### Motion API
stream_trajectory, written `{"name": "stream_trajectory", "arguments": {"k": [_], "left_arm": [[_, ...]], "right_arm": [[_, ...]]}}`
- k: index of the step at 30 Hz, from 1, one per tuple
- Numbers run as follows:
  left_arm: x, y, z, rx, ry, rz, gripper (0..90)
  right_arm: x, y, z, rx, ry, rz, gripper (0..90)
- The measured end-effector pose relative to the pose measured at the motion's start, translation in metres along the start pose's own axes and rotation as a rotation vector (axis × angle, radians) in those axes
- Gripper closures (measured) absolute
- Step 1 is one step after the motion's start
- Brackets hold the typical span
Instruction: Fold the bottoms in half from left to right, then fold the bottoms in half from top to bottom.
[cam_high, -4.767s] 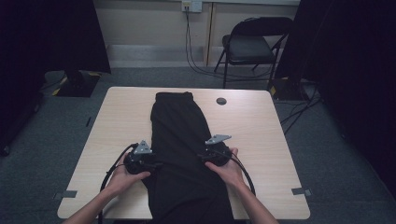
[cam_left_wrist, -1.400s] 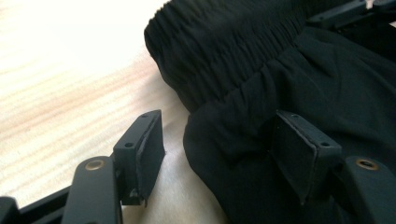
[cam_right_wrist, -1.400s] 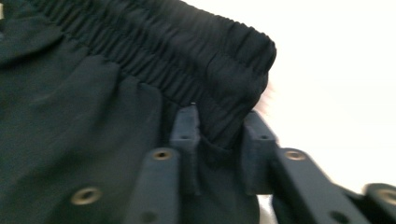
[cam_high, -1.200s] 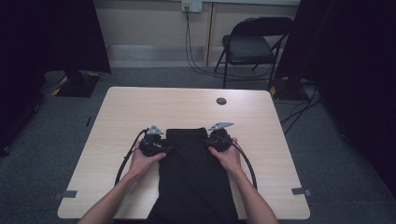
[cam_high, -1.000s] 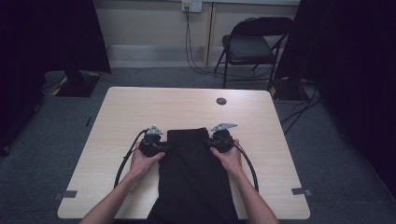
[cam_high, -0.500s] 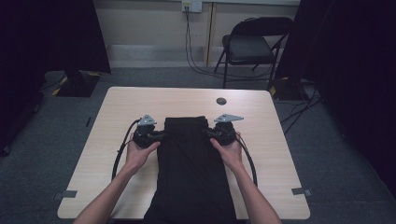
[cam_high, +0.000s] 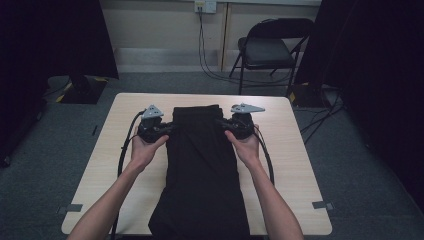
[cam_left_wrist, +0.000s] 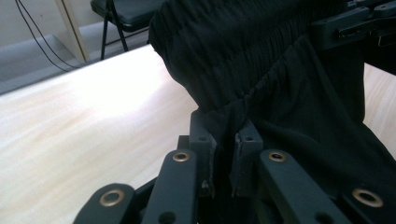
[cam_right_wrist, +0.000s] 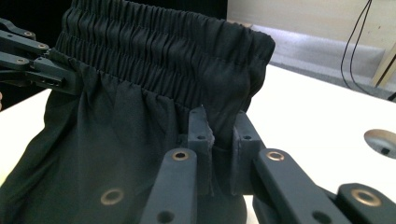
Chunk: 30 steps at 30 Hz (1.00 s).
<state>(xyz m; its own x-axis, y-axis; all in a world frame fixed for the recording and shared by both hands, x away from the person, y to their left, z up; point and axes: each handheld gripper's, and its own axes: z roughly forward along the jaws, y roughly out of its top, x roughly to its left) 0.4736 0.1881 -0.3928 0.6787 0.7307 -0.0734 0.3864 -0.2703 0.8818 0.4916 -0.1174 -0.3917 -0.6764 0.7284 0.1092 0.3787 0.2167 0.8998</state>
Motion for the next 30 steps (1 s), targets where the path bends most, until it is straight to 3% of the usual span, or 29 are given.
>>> {"name": "stream_trajectory", "arguments": {"k": [12, 16, 19, 24, 27, 30], "left_arm": [[0.014, 0.036, -0.007, -0.042, 0.046, 0.040, 82.1], [0.023, 0.053, -0.007, -0.071, 0.058, 0.028, 82.1], [0.029, 0.075, -0.011, -0.112, 0.071, 0.024, 82.2], [0.026, 0.106, -0.025, -0.154, 0.115, 0.075, 82.3], [0.024, 0.106, -0.028, -0.158, 0.100, 0.065, 82.3], [0.019, 0.094, -0.029, -0.141, 0.077, 0.068, 82.4]], "right_arm": [[-0.006, 0.035, 0.005, -0.052, 0.001, 0.001, 81.3], [-0.010, 0.057, 0.008, -0.061, -0.015, -0.010, 81.4], [-0.013, 0.080, 0.008, -0.077, -0.032, -0.022, 81.4], [-0.013, 0.118, -0.001, -0.130, -0.046, -0.043, 81.4], [-0.013, 0.126, -0.004, -0.137, -0.045, -0.049, 81.5], [-0.010, 0.118, -0.005, -0.121, -0.041, -0.060, 81.5]]}}
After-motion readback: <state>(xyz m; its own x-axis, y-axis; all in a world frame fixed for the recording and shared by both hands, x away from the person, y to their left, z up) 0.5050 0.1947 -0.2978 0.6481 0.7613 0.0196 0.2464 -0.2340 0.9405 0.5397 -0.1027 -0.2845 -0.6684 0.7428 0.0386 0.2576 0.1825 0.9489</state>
